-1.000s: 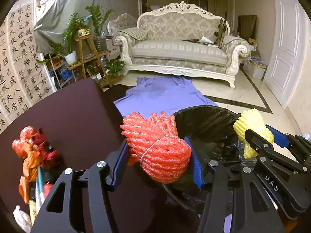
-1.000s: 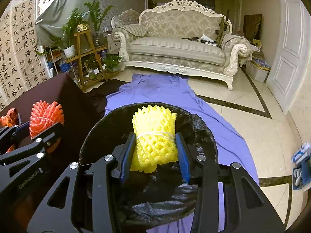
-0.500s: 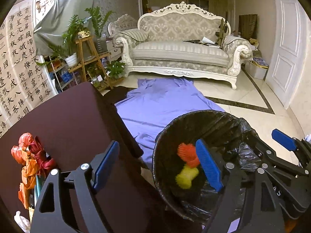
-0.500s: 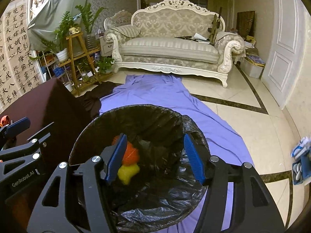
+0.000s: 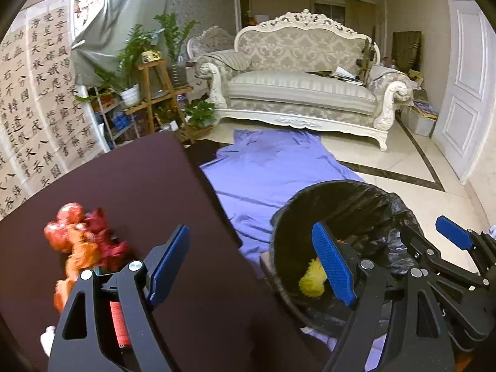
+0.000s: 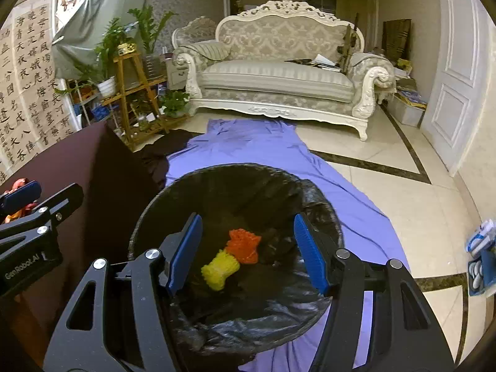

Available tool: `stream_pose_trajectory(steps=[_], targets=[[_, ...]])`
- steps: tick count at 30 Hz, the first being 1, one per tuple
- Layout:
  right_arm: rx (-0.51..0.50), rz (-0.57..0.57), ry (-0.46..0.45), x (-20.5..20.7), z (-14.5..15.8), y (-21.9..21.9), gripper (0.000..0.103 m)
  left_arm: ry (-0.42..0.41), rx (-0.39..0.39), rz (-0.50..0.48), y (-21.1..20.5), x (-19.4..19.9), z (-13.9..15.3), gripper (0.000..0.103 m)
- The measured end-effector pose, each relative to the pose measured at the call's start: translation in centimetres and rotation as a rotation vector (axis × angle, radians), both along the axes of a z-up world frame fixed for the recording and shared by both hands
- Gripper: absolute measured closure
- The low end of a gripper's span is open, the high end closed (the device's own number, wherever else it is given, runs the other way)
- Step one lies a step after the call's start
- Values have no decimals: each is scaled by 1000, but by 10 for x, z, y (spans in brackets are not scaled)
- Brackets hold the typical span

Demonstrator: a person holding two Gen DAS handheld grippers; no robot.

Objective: Collect trash
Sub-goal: 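Lower the left gripper onto the white tissue ball and close it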

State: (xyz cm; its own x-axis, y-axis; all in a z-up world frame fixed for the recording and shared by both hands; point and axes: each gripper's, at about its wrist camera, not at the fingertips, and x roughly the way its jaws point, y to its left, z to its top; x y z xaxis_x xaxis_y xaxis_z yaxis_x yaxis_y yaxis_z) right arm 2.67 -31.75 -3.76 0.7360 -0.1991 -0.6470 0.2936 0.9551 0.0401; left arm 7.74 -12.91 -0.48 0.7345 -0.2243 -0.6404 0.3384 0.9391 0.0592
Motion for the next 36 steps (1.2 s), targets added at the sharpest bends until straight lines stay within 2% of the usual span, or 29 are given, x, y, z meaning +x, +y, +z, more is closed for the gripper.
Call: stream_pose_trajectory(steps=[14,24,28,36], targets=[[9,162,-13,-4,17,73,43,0,-3,169,91,-27,14,24],[-5,280,-9,-2,21,126,43,38,-8,329,166,-49,0,24],[-9,316,-4,0,22,141,43,57,-14,363,185,-56,-7,24],[-20,368,10,3,19,169,43,91,-19,374,197,-55,-21,24]])
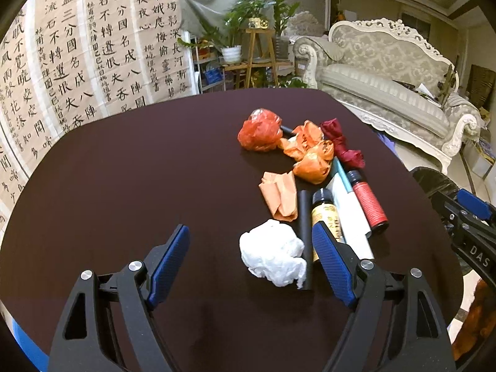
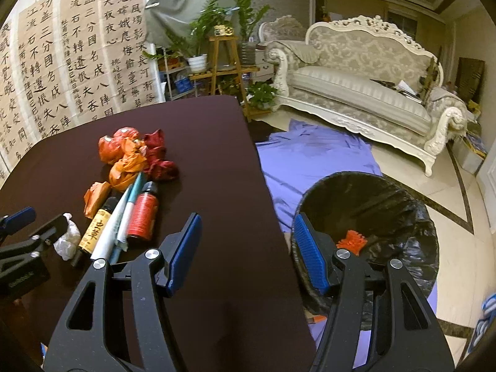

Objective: Collect trash
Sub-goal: 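Lower the left gripper onto the white tissue ball and close it, then grasp the red bottle upright with the right gripper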

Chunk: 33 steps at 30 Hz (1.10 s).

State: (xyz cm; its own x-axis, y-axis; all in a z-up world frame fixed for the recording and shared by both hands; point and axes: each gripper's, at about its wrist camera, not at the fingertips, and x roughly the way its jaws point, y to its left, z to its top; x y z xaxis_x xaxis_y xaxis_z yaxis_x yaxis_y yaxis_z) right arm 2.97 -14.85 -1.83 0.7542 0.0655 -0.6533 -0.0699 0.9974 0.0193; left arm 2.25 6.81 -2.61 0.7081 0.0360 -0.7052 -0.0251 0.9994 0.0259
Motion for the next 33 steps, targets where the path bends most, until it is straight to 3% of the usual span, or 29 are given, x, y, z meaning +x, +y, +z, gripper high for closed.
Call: stream_pose_trajectory(steps=[4,10,14,26,33], targets=[[-5,23,6,1,-1,11,43,36,-25,-3,7,5,-7,25],[-12,65,15,5,-3,30,43,66,-79,-52,11,5,-11,45],[-12,91,17,8,-2,39,43,71,-124,-86,13,4,-12,65],[-18,167,59,24,-9,69,45,45,-96,-10,44,6,-7,68],[-27,188,112,34,-17,79,68,37,-94,5,54,9,-6,68]])
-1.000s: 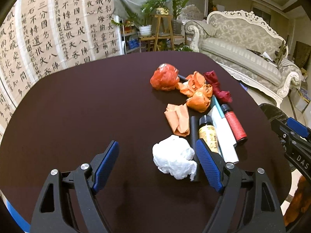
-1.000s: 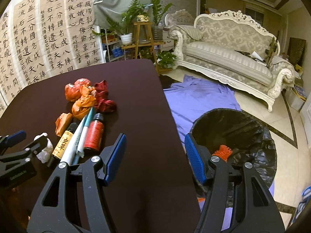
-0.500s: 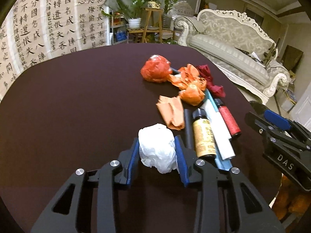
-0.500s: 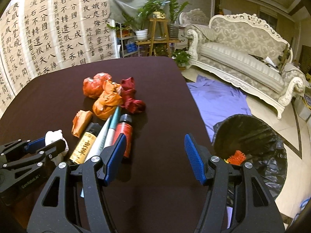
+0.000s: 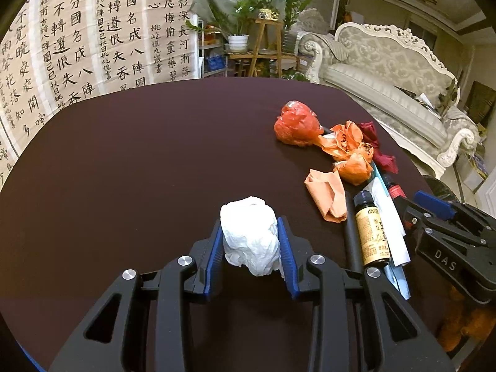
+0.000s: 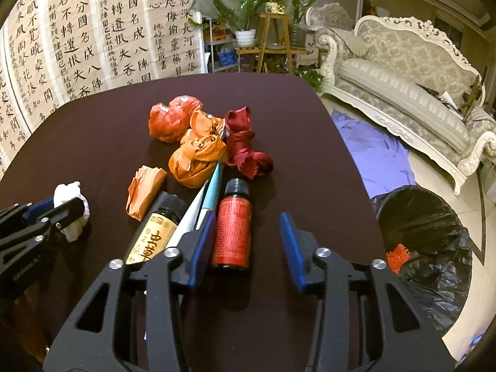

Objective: Collect trash
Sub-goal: 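Grasp the red bottle upright with the right gripper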

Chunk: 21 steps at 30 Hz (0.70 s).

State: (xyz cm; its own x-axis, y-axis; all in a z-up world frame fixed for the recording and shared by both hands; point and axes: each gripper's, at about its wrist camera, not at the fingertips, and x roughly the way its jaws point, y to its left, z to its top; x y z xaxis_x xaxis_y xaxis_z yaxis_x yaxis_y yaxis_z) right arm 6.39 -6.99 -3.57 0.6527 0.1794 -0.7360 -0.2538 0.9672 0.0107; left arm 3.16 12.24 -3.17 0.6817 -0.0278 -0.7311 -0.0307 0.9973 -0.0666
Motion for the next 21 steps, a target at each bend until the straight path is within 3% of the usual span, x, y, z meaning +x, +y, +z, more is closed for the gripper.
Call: stream_pose_trajectory(steps=[6,8,21], targets=[[-3,8,26,4,-4,2,70,3,-3,-2,0,2,0,68],[1,18,32,4,-4,2,80,2,-1,-2,0,3,1,68],[28,5,6,-18,4,-13,80,-25,-14,-26,-8,-2,7,69]])
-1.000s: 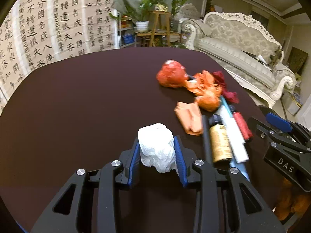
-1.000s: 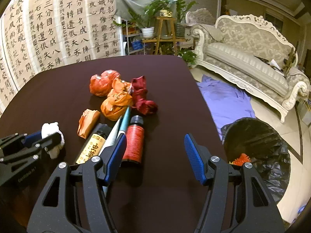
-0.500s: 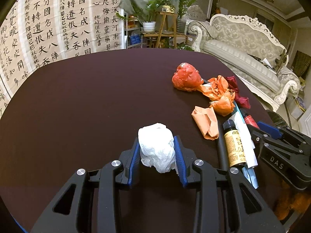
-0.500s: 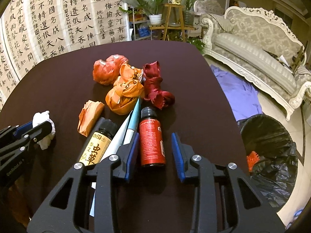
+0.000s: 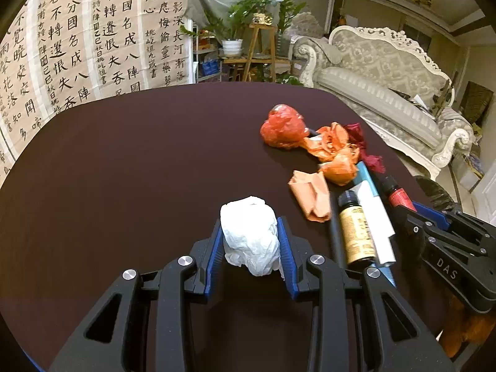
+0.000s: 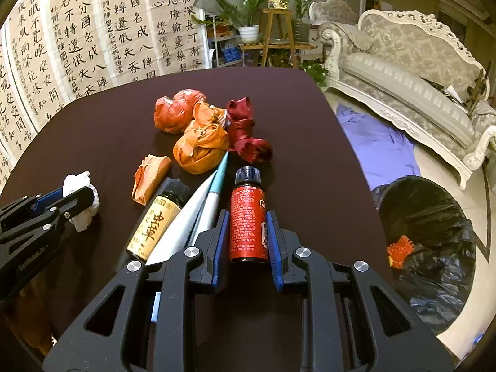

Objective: Collect trash
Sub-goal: 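Grasp the red bottle upright with the right gripper, then carry the tissue and red bottle over the bin and release both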

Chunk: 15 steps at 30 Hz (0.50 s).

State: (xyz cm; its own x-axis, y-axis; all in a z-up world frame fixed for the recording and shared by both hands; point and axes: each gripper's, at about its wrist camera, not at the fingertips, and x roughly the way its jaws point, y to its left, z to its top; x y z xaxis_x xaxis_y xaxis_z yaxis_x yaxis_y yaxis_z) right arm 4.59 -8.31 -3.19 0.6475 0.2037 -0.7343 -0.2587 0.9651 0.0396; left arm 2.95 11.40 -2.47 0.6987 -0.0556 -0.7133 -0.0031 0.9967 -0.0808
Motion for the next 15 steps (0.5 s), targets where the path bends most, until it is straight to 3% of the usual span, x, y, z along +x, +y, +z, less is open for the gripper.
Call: stream_pose_trajectory(steps=[9,15], targets=[[7,-79,-51,-16,14,-36,80,-45,-11,-49,-19,-6,16,69],[-1,-167,-89,-24,22,-70,80,-80,-21,-124,-53,-13,25,69]])
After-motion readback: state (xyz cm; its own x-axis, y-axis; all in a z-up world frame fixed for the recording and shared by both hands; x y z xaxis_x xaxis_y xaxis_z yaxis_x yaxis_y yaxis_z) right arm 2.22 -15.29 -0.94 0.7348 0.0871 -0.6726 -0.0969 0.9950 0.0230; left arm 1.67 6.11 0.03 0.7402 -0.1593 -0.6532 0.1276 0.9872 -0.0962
